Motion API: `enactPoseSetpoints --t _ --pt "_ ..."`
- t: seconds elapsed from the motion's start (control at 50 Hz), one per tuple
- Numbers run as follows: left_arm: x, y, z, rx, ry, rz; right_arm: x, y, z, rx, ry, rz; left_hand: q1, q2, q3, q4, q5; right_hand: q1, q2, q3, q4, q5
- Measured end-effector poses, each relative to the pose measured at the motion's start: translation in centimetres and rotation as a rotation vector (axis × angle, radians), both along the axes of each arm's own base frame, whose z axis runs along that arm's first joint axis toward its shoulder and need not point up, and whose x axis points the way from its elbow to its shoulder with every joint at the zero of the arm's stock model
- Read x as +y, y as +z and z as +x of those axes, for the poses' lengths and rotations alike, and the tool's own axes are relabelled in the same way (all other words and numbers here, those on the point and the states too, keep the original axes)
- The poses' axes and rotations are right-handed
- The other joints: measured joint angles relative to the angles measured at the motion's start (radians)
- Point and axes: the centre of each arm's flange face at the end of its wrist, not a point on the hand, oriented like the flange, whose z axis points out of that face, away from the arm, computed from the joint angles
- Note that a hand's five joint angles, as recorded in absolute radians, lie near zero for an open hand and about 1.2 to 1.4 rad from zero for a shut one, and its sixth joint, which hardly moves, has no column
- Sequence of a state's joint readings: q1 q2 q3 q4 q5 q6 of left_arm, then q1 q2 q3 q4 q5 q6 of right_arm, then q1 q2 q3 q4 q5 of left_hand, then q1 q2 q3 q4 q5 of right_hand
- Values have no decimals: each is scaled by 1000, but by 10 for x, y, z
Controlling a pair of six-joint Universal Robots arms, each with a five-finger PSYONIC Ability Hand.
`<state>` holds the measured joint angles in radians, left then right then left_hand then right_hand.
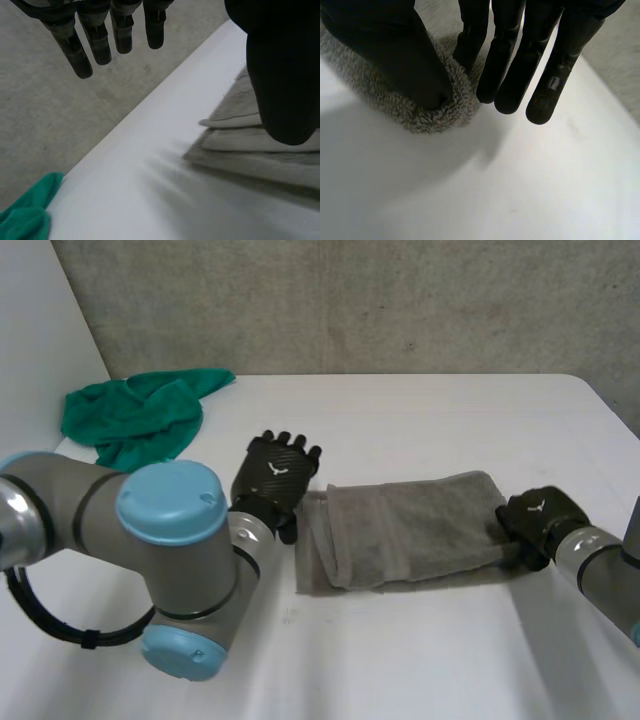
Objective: Fold the laundry.
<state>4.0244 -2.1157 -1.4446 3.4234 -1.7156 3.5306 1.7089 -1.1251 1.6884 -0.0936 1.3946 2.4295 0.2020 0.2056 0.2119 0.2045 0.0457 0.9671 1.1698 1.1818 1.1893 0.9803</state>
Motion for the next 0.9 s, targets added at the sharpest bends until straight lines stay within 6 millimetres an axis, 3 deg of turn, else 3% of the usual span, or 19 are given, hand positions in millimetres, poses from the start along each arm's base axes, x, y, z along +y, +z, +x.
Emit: enactPoseSetpoints --t 0.08,0.16,0.22,0.26,0.28,0.3,0.32,0.34,0.4,0.42,0.44,0.46,0.48,0.52,0.58,0.64,0.74,0.84,0.9 --pt "-2 13 9 35 30 4 3 18 21 3 50 -87 0 0 0 0 0 5 0 0 0 1" --pt "-3 29 17 98 59 13 24 42 62 -28 179 -189 0 0 0 0 0 5 0 0 0 10" --pt "-6 43 25 163 86 22 54 53 103 -73 339 -259 0 0 0 0 0 5 0 0 0 10" --pt "-8 48 29 188 102 26 73 54 123 -95 434 -284 0 0 0 0 0 5 0 0 0 10" --pt "-8 48 29 188 102 26 73 54 123 -95 434 -284 0 0 0 0 0 5 0 0 0 10" --pt "-12 53 36 214 128 29 93 51 141 -114 533 -297 0 0 0 0 0 5 0 0 0 10" --pt "-12 53 36 214 128 29 93 51 141 -114 533 -297 0 0 0 0 0 5 0 0 0 10" --pt "-16 56 42 231 153 32 115 43 157 -131 641 -298 0 0 0 0 0 5 0 0 0 10" --pt "-19 57 46 240 171 34 129 35 166 -143 716 -283 0 0 0 0 0 -17 -21 -23 -25 -11" --pt "-20 57 48 242 179 35 134 32 169 -150 744 -271 0 0 0 0 0 -193 -219 -222 -227 -194" --pt "-21 57 50 243 185 36 136 31 169 -153 752 -267 0 0 0 0 0 -193 -219 -222 -227 -194" --pt "-22 57 50 243 187 36 140 28 171 -162 773 -251 0 0 0 0 0 -517 -577 -573 -554 -514" --pt "-22 56 51 242 189 37 141 26 172 -173 779 -236 0 0 0 0 0 -681 -793 -785 -767 -728" --pt "-22 56 50 241 186 37 138 26 171 -191 758 -215 0 0 0 0 0 -759 -920 -926 -926 -881" --pt "-21 56 48 239 175 37 125 30 166 -228 671 -174 0 0 0 0 0 -767 -953 -970 -954 -918" --pt "-16 54 38 238 133 42 95 41 148 -310 475 -107 0 0 0 0 0 -767 -953 -970 -954 -918" --pt "-4 49 18 230 49 65 67 54 126 -426 275 -12 0 0 0 0 0 -767 -953 -970 -954 -918" --pt "8 39 3 213 -15 105 55 59 116 -482 187 60 0 0 0 0 0 -767 -953 -970 -954 -918" --pt "15 28 -4 193 -42 148 49 49 114 -482 156 141 0 0 0 0 0 -767 -953 -970 -954 -918"
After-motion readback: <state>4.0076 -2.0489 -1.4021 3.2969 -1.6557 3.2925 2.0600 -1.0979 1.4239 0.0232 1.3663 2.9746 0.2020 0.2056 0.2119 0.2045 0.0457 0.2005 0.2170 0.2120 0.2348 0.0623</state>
